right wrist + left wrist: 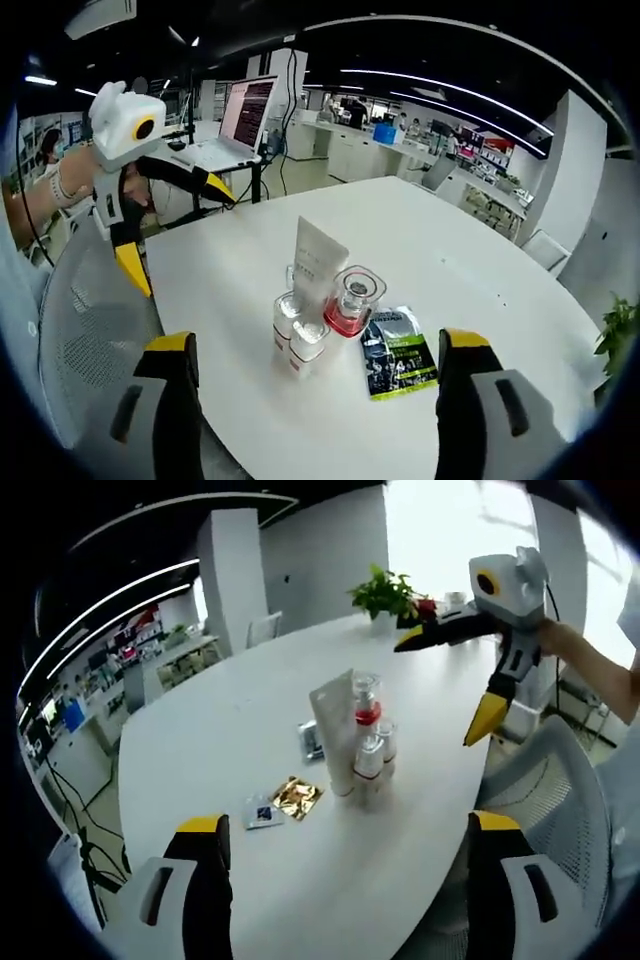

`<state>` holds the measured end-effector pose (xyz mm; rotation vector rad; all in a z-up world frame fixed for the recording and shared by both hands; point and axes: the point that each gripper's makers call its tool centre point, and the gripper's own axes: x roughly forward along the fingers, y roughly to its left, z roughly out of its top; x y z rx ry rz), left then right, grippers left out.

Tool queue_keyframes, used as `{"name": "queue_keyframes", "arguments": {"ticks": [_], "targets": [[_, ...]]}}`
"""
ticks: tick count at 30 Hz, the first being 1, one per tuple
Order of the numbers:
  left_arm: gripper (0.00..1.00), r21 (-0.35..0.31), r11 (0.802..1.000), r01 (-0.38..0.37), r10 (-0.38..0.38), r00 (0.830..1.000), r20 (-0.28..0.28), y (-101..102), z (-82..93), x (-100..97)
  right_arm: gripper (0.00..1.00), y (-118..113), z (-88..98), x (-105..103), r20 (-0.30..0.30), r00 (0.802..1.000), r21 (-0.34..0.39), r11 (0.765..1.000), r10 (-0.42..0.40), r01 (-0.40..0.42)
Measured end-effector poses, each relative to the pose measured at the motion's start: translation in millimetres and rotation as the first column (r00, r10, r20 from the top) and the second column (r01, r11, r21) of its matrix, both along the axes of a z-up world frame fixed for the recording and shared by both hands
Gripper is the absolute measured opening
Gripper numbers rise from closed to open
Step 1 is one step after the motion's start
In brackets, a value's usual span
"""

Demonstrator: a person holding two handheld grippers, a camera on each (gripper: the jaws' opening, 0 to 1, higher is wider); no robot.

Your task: Arrange the skincare products in the storage area until every visible bottle or jar stands upright without overlapping.

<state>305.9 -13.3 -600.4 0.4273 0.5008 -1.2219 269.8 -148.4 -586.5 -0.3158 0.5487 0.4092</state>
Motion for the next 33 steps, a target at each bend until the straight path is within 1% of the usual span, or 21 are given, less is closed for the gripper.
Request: {"name": "queue_keyframes", "arguments": {"ticks": [2, 5, 9, 14, 15, 17, 18, 19, 20, 22, 23, 24, 27, 28, 30, 32, 33], "targets": [[0.97, -0.005, 1.0, -0.002, 0.002, 1.0, -0.003, 0.7, 0.4, -0.5, 1.0, -2.3, -1.4, 1.0, -0.001, 1.0, -0.002, 1.0, -0.003, 0.003], [0.97, -0.016, 1.0, -0.014, 0.013, 1.0, -0.025, 0.6, 0.7, -0.7, 1.0, -5.9, -3.7, 2.7, -0.002, 1.0, 0.005, 1.0, -0.011, 0.011], [0.97, -0.023, 0.999, -0.031, 0.03, 0.999, -0.029, 1.1, -0.3, 5.2, 1.0, -9.5, -8.3, 4.8, -0.01, 1.0, 0.01, 1.0, -0.017, 0.017], [0.97, -0.015, 1.0, -0.025, 0.024, 0.999, -0.032, 0.3, -2.3, 8.9, 0.99, -15.7, -12.0, 8.1, -0.005, 1.0, 0.013, 1.0, -0.028, 0.029], [0.97, -0.013, 1.0, -0.023, 0.022, 0.999, -0.031, 0.2, -2.9, 9.5, 0.98, -17.2, -13.5, 8.3, -0.008, 1.0, 0.012, 1.0, -0.029, 0.029], [0.97, -0.005, 1.0, -0.025, 0.024, 0.999, -0.03, 0.1, -5.1, 11.2, 0.94, -20.7, -17.4, 8.3, -0.021, 0.999, 0.021, 0.999, -0.032, 0.032], [0.97, 0.0, 1.0, -0.022, 0.022, 0.999, -0.036, -0.4, -6.8, 10.9, 0.92, -22.9, -20.8, 6.8, -0.043, 0.998, 0.031, 0.999, -0.042, 0.044], [0.97, 0.0, 1.0, -0.022, 0.022, 0.999, -0.036, -0.8, -7.6, 11.3, 0.9, -25.4, -22.0, 7.1, -0.049, 0.997, 0.037, 0.998, -0.055, 0.057], [0.97, 0.003, 1.0, -0.022, 0.022, 0.999, -0.036, -1.2, -9.3, 11.8, 0.87, -27.1, -23.0, 7.6, -0.045, 0.998, 0.042, 0.998, -0.05, 0.052], [0.97, 0.011, 1.0, -0.02, 0.021, 0.999, -0.043, -1.5, -12.7, 12.2, 0.81, -29.1, -28.9, 5.5, -0.079, 0.995, 0.069, 0.996, -0.058, 0.063], [0.97, 0.017, 1.0, -0.019, 0.02, 0.999, -0.044, -1.8, -14.9, 13.0, 0.79, -31.6, -31.3, 7.0, -0.073, 0.996, 0.069, 0.996, -0.058, 0.063], [0.97, 0.022, 1.0, -0.018, 0.019, 0.999, -0.045, -1.8, -16.4, 13.9, 0.76, -33.5, -35.2, 6.2, -0.089, 0.994, 0.071, 0.995, -0.065, 0.071], [0.97, 0.027, 0.999, -0.019, 0.02, 0.999, -0.046, -1.9, -19.3, 18.5, 0.64, -44.5, -43.8, 6.7, -0.095, 0.992, 0.071, 0.993, -0.083, 0.09], [0.97, 0.027, 0.999, -0.019, 0.021, 0.999, -0.048, -1.9, -19.9, 19.7, 0.61, -48.3, -49.3, 4.9, -0.122, 0.988, 0.087, 0.99, -0.097, 0.108], [0.97, 0.033, 0.999, -0.019, 0.02, 0.999, -0.05, -2.1, -22.4, 23.2, 0.55, -54.0, -55.2, 4.4, -0.138, 0.985, 0.094, 0.989, -0.103, 0.117], [0.97, 0.056, 0.998, -0.016, 0.019, 0.999, -0.046, -1.2, -26.0, 27.2, 0.47, -59.9, -61.5, 3.0, -0.161, 0.98, 0.111, 0.985, -0.115, 0.133], [0.97, 0.059, 0.998, -0.018, 0.021, 0.999, -0.043, -1.2, -26.9, 29.3, 0.44, -61.6, -62.8, 3.3, -0.16, 0.98, 0.122, 0.983, -0.117, 0.137]]}}
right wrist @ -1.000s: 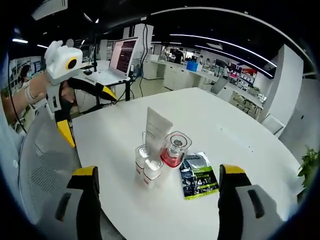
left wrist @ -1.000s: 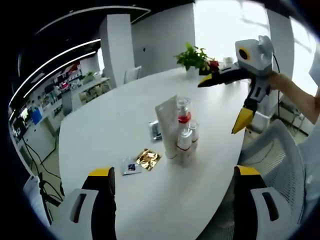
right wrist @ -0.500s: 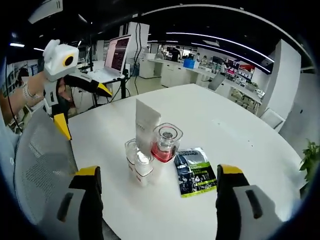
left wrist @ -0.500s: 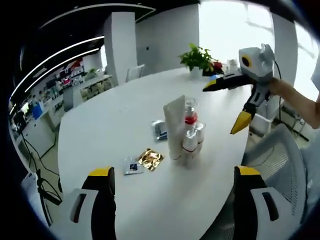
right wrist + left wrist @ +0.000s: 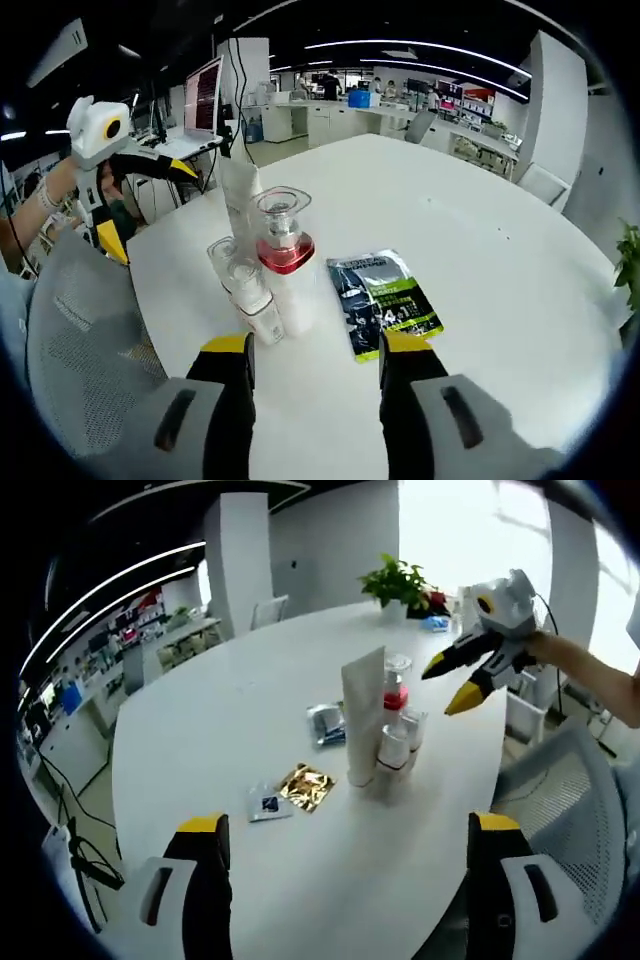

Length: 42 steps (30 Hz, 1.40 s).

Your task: Arrange the skincare products in the storage area until every visible bottle or jar stands upright without overlapping.

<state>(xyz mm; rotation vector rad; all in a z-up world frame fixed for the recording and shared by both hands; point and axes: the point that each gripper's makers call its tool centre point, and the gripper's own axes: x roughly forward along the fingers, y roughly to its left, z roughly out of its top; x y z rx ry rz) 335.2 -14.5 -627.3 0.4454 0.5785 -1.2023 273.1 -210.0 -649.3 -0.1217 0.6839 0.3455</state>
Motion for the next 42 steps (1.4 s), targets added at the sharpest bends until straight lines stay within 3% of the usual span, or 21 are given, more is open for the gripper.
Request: {"name": "queue_keyframes", "arguments": {"ticks": [6, 19, 28, 30, 33, 37, 42], "targets": [[0.97, 0.015, 1.0, -0.004, 0.004, 1.0, -0.001, -1.6, -6.5, 14.9, 0.35, -13.4, -12.6, 3.4, -0.02, 0.999, 0.028, 0.999, -0.027, 0.028], [0.6, 0.061, 0.998, -0.029, 0.028, 0.999, 0.015, -9.8, -25.8, 67.1, 0.25, -30.5, -31.8, 15.4, -0.059, 0.995, 0.094, 0.992, -0.082, 0.088], [0.31, 0.036, 0.999, 0.012, -0.011, 1.0, -0.026, -45.6, -38.8, 87.1, 0.21, -36.3, -42.5, 17.4, -0.085, 0.992, 0.123, 0.987, -0.091, 0.101], [0.26, 0.036, 0.999, 0.026, -0.024, 0.999, -0.049, -53.5, -43.8, 89.6, 0.2, -35.6, -42.8, 17.9, -0.087, 0.991, 0.164, 0.98, -0.099, 0.112], [0.21, 0.026, 0.999, 0.029, -0.027, 0.997, -0.078, -66.7, -51.7, 96.9, 0.19, -41.4, -46.5, 17.7, -0.092, 0.989, 0.159, 0.979, -0.115, 0.129], [0.17, 0.008, 1.0, 0.013, -0.012, 0.994, -0.113, -82.9, -58.5, 106.9, 0.19, -47.7, -52.0, 17.6, -0.1, 0.985, 0.174, 0.972, -0.139, 0.155], [0.21, 0.004, 1.0, 0.031, -0.03, 0.985, -0.173, -109.6, -68.8, 114.6, 0.19, -53.0, -60.9, 20.2, -0.116, 0.979, 0.195, 0.963, -0.165, 0.185]]}}
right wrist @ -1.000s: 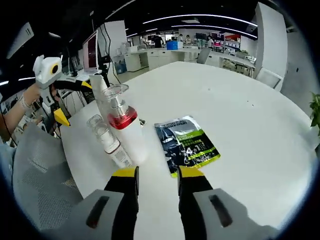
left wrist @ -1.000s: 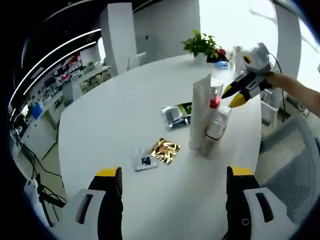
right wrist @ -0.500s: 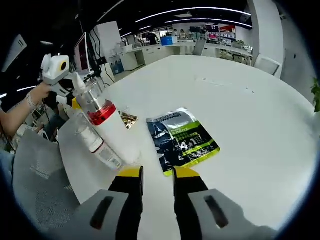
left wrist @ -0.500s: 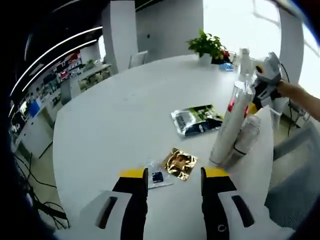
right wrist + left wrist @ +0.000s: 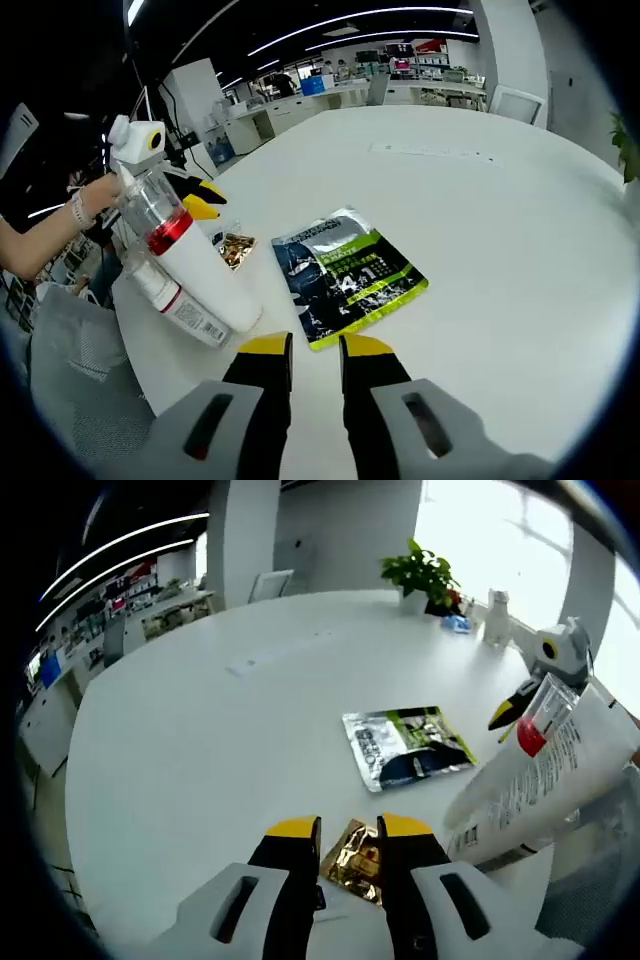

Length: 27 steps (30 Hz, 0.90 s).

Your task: Arrange the skincare products in the storage area until every visible bottle or jar stands upright without overlapping.

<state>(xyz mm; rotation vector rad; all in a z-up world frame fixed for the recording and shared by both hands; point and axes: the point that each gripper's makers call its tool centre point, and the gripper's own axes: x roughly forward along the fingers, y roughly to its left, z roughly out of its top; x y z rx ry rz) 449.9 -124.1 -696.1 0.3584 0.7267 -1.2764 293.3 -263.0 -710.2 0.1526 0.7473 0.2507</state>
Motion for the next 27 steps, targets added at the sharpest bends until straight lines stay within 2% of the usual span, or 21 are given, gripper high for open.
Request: {"name": "queue_keyframes", "arguments": {"ticks": [5, 9, 11, 15, 17, 27], "targets": [[0.23, 0.017, 1.0, 0.027, -0.026, 0.999, -0.041, -21.4, -10.9, 2.4, 0.17, -5.4, -11.0, 2.1, -0.018, 0.999, 0.06, 0.997, -0.042, 0.043], [0.22, 0.034, 0.998, 0.043, -0.041, 0.997, -0.059, -31.4, -15.2, 2.3, 0.22, -13.1, -18.2, 2.1, -0.032, 0.995, 0.063, 0.993, -0.096, 0.098], [0.22, 0.036, 0.998, 0.047, -0.045, 0.996, -0.076, -38.0, -19.2, 3.5, 0.22, -13.4, -17.1, 4.5, -0.011, 0.994, 0.083, 0.991, -0.106, 0.107], [0.22, 0.037, 0.998, 0.046, -0.041, 0.994, -0.105, -50.2, -26.5, 6.1, 0.24, -20.3, -23.2, 6.8, -0.028, 0.987, 0.088, 0.983, -0.16, 0.162], [0.22, 0.043, 0.998, 0.05, -0.045, 0.992, -0.116, -56.6, -30.2, 5.6, 0.26, -22.0, -23.4, 11.0, -0.018, 0.982, 0.105, 0.976, -0.19, 0.191], [0.23, 0.056, 0.994, 0.095, -0.086, 0.985, -0.147, -78.8, -41.0, -2.5, 0.27, -20.4, -22.1, 21.4, -0.002, 0.974, 0.156, 0.962, -0.226, 0.224]]}}
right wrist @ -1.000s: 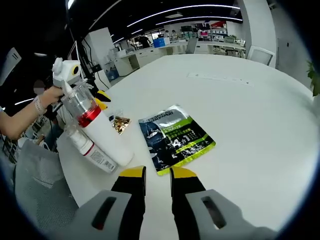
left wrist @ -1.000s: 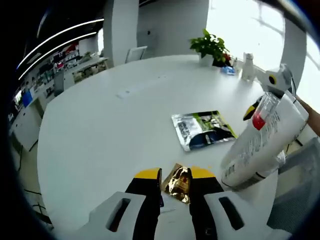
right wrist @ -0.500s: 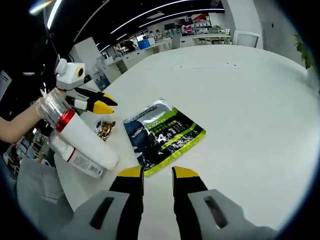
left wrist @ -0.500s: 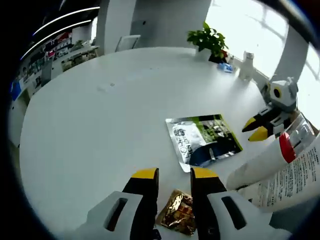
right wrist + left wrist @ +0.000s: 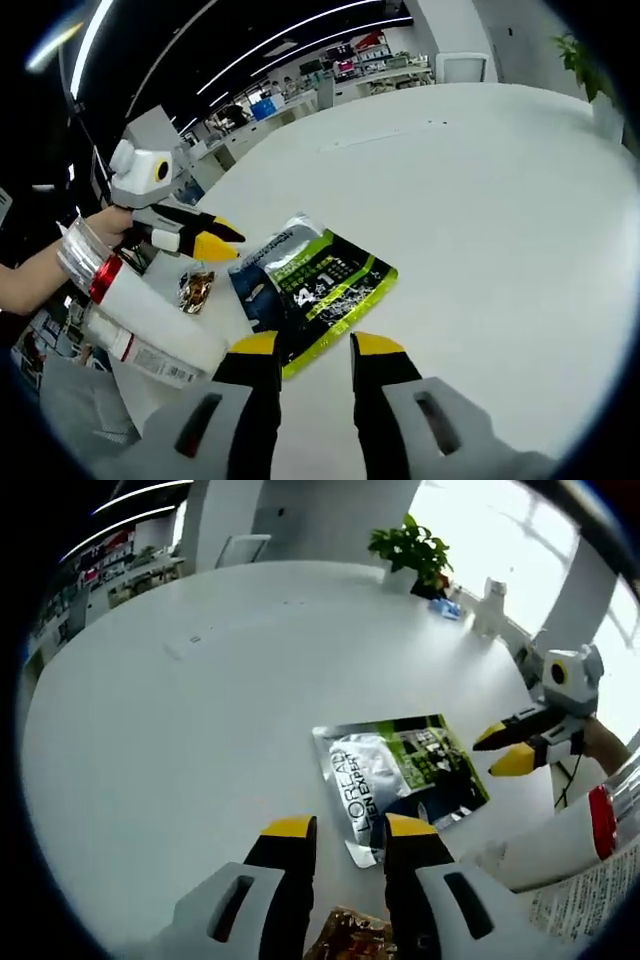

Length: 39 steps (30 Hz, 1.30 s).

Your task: Arrange the skincare products in the storage area until every visible bottle or jar stands upright without overlapping.

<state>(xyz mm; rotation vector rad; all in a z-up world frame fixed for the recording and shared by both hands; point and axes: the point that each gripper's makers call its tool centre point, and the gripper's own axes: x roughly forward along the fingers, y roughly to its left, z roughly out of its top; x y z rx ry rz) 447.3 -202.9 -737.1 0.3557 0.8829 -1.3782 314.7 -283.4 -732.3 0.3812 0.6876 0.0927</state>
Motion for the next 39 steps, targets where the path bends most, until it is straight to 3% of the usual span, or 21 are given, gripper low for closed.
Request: {"name": "queue_keyframes", "arguments": {"ticks": [17, 23, 27, 30, 33, 35, 37, 39], "targets": [[0.21, 0.016, 0.999, 0.051, -0.051, 0.998, -0.026, -16.0, -7.5, -14.4, 0.27, 2.4, -4.2, -0.4, -0.003, 1.0, 0.046, 0.999, -0.014, 0.014], [0.21, 0.029, 0.998, 0.06, -0.06, 0.998, -0.005, -16.2, -8.6, -15.7, 0.27, 4.6, -1.2, 0.4, 0.014, 0.999, 0.086, 0.996, -0.037, 0.035], [0.15, 0.04, 0.999, 0.027, -0.027, 1.0, -0.005, -16.0, -10.0, -10.8, 0.27, 5.5, 0.3, 1.4, 0.023, 0.998, 0.135, 0.989, -0.066, 0.062], [0.1, 0.054, 0.998, 0.034, -0.036, 0.999, 0.04, -15.9, -12.1, -6.9, 0.27, 6.9, 0.9, 2.3, 0.033, 0.996, 0.164, 0.984, -0.08, 0.074], [0.08, 0.064, 0.997, 0.039, -0.042, 0.998, 0.057, -16.2, -12.4, -6.4, 0.26, 6.7, 1.4, 2.5, 0.047, 0.992, 0.21, 0.973, -0.113, 0.101], [0.06, 0.066, 0.997, 0.038, -0.043, 0.997, 0.066, -16.3, -13.0, -4.7, 0.26, 6.5, 2.8, 3.5, 0.058, 0.986, 0.273, 0.953, -0.155, 0.134], [0.05, 0.067, 0.997, 0.03, -0.034, 0.997, 0.063, -15.9, -13.1, -3.6, 0.25, 5.1, 3.3, 2.9, 0.067, 0.978, 0.35, 0.922, -0.199, 0.163], [0.05, 0.066, 0.998, 0.026, -0.03, 0.998, 0.059, -16.0, -13.0, -3.5, 0.25, 5.0, 5.2, 2.3, 0.074, 0.966, 0.456, 0.87, -0.247, 0.187]]}}
